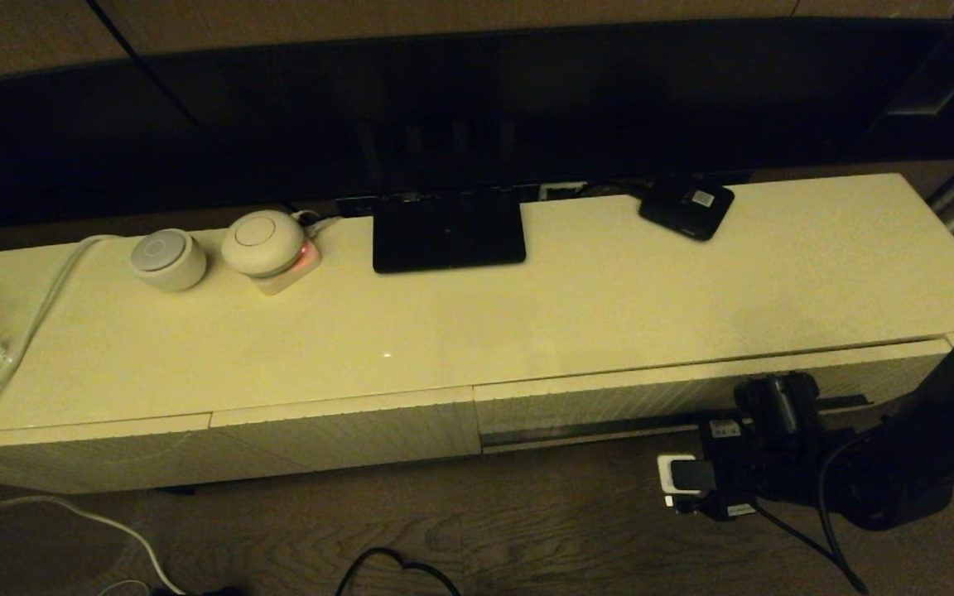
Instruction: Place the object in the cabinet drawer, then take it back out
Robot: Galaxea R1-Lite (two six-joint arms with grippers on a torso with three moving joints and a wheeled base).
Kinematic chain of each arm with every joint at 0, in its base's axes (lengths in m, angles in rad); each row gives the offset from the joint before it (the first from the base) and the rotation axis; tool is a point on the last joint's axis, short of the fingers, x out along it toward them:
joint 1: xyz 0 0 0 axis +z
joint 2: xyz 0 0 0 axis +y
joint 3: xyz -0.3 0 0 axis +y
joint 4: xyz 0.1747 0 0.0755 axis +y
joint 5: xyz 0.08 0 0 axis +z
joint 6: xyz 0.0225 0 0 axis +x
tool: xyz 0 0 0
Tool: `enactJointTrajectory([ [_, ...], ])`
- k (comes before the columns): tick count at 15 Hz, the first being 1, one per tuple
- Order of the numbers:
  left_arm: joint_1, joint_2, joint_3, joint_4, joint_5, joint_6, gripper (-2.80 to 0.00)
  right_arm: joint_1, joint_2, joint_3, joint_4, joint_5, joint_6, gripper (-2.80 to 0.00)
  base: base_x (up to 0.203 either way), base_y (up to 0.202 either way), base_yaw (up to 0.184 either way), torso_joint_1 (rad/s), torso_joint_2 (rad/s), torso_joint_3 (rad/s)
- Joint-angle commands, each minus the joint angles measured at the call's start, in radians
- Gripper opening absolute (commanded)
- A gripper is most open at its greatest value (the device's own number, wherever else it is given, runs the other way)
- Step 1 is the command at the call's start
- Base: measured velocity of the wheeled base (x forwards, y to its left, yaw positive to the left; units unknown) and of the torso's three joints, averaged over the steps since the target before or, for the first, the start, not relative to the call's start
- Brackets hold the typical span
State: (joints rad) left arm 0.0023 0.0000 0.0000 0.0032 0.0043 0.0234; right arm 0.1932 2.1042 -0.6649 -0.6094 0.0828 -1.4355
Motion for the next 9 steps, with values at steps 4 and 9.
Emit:
enactJointTrajectory([
  [4, 0.001, 0.0, 0.003, 0.0, 0.0, 0.0, -2.8, 0.009, -0.013, 0.082, 0.008, 0.005, -0.009, 0.0, 0.0, 0.0, 0.0, 0.0, 0.0, 0.0],
  [9, 0.001, 0.0, 0.003, 0.0, 0.0, 0.0, -2.8, 0.012, -0.053, 0.177, 0.017, 0.036, -0.017, 0.0, 0.0, 0.0, 0.0, 0.0, 0.0, 0.0],
])
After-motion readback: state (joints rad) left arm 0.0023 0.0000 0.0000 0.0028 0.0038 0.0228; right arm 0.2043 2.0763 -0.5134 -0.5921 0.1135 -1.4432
